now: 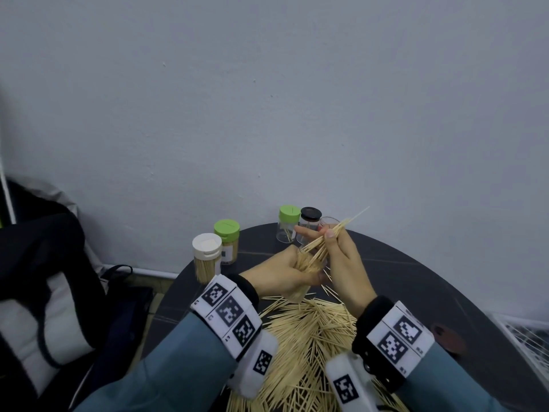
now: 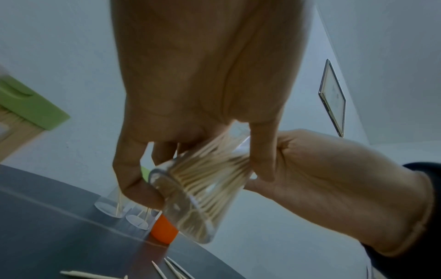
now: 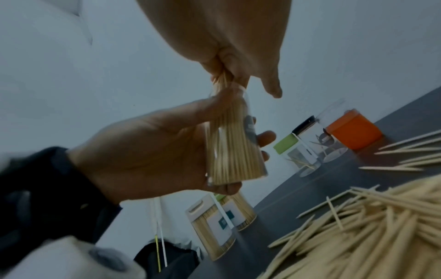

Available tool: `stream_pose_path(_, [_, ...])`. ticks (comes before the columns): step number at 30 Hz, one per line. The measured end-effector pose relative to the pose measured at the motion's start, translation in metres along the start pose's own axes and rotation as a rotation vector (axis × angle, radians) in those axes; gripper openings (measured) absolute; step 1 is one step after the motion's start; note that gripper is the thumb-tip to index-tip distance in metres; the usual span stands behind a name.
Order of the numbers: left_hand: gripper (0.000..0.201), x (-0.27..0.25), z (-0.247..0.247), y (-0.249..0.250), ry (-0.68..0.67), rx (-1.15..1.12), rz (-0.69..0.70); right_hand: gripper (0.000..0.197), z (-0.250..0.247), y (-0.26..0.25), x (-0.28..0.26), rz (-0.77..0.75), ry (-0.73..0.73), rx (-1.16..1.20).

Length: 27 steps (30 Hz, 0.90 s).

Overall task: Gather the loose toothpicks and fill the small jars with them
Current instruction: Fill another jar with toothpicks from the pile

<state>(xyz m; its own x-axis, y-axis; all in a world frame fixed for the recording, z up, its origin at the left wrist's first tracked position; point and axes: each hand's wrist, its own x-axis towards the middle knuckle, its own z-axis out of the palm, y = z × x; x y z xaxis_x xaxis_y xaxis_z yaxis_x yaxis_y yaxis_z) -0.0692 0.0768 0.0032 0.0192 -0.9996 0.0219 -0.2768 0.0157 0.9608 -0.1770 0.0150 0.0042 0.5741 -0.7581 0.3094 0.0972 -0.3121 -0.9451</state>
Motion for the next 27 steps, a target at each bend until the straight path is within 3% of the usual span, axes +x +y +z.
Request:
stream_pose_path(3, [0.014,0.001,0.0,0.0,-0.004,-0.024,0.007,0.031,-0.002,0.001,0.002,0.024,0.012,-0.002])
stream_pose_path(8, [0.022,-0.002,0.0,0.001,-0.021,-0.007,0.02,0.032,0.0,0.003,0.0,0.118,-0.186,-0.122])
stream_pose_path(14, [0.027,-0.004,-0.001,0.003,0.041,-0.048,0.031,0.025,-0.001,-0.005,0.001,0.217,-0.191,-0.046])
stream_pose_path(20, [0.027,-0.004,0.0,0.002,0.055,0.004,0.016,0.041,-0.008,-0.003,0.005,0.118,-0.149,-0.026])
stream_pose_path(24, [0.026,-0.005,-0.001,0.004,0.081,0.006,0.008,0.037,-0.01,0.003,0.003,0.083,-0.157,0.057])
stream_pose_path(27, [0.037,-0.006,-0.003,0.006,0.086,-0.081,0.029,0.028,-0.009,0.005,-0.001,0.01,-0.169,0.108])
